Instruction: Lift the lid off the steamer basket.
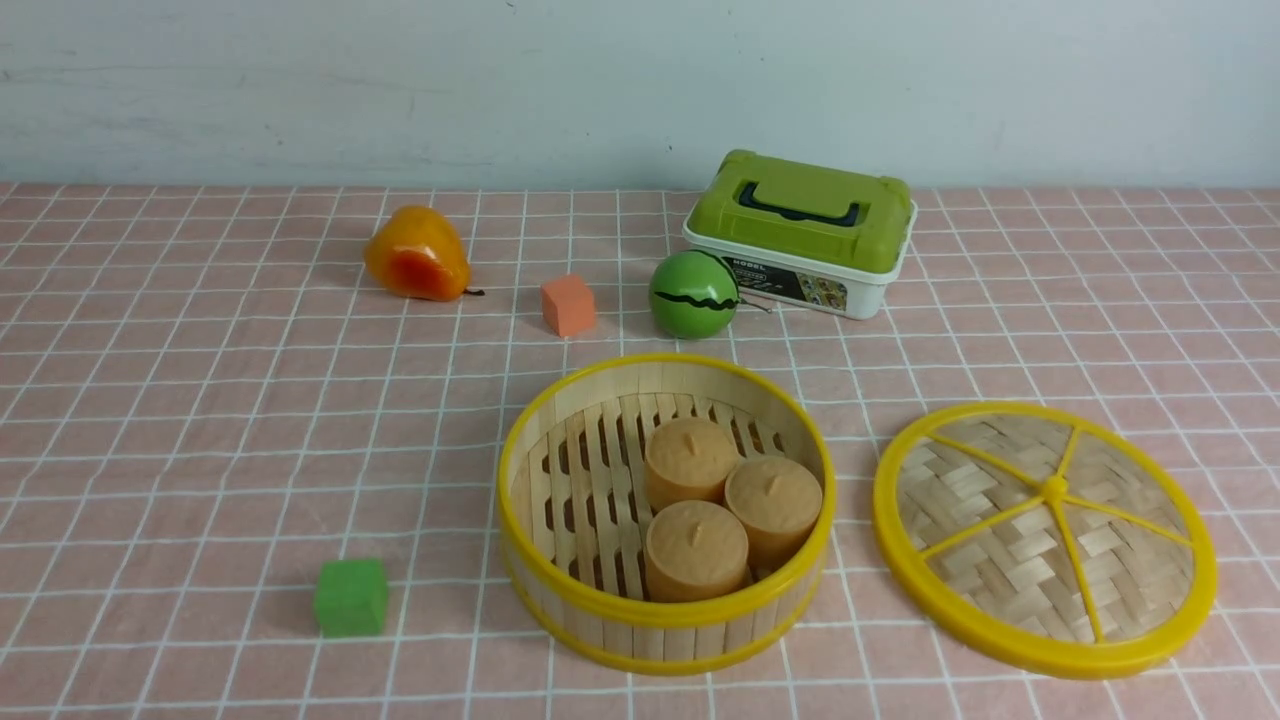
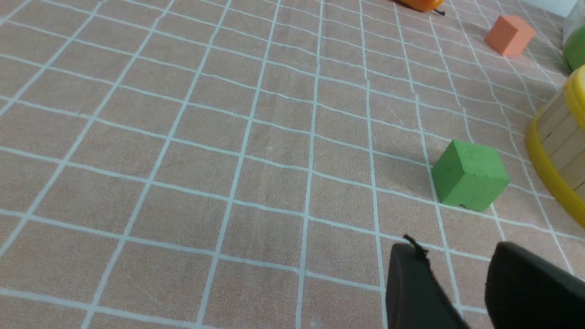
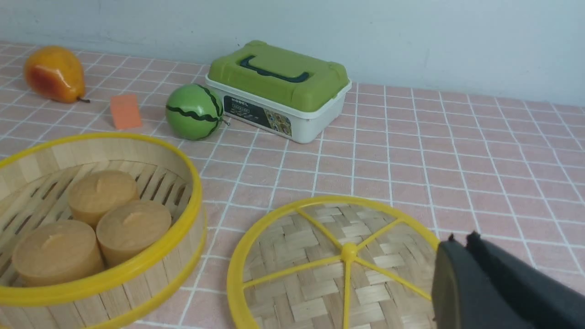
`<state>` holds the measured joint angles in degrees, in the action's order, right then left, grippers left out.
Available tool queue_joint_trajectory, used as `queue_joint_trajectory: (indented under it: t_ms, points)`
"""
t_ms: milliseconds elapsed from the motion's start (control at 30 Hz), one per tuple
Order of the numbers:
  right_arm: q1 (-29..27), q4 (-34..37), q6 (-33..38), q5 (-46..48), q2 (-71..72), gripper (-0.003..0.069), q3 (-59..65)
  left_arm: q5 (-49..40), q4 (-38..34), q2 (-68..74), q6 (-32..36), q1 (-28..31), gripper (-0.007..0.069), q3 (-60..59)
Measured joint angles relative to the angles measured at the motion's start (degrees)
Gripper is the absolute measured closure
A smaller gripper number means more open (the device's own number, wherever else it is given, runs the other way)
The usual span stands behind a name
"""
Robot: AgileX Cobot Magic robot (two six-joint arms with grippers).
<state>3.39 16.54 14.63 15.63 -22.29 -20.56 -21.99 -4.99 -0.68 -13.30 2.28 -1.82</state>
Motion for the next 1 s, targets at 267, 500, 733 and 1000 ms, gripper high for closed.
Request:
queue_joint_trajectory:
  t_ms: [267, 500, 733, 1000]
  points:
    - [0.0, -2.78, -1.18, -6.18, 7.72, 0.0666, 12.72, 0.0, 0.0, 0.0, 0.0, 0.0, 0.0386, 0.0]
    - [-0.18, -13.72, -14.94, -6.58, 20.5, 0.0666, 22.07, 0.0, 0.0, 0.0, 0.0, 0.0, 0.0386, 0.0]
    - [-0.71, -18.69, -20.51, 2.05, 22.87, 0.0666, 22.06, 0.0, 0.0, 0.0, 0.0, 0.0, 0.0386, 0.0]
    - [-1.09, -19.11, -20.82, 5.29, 22.87, 0.0666, 21.83, 0.0, 0.0, 0.0, 0.0, 0.0, 0.0386, 0.0]
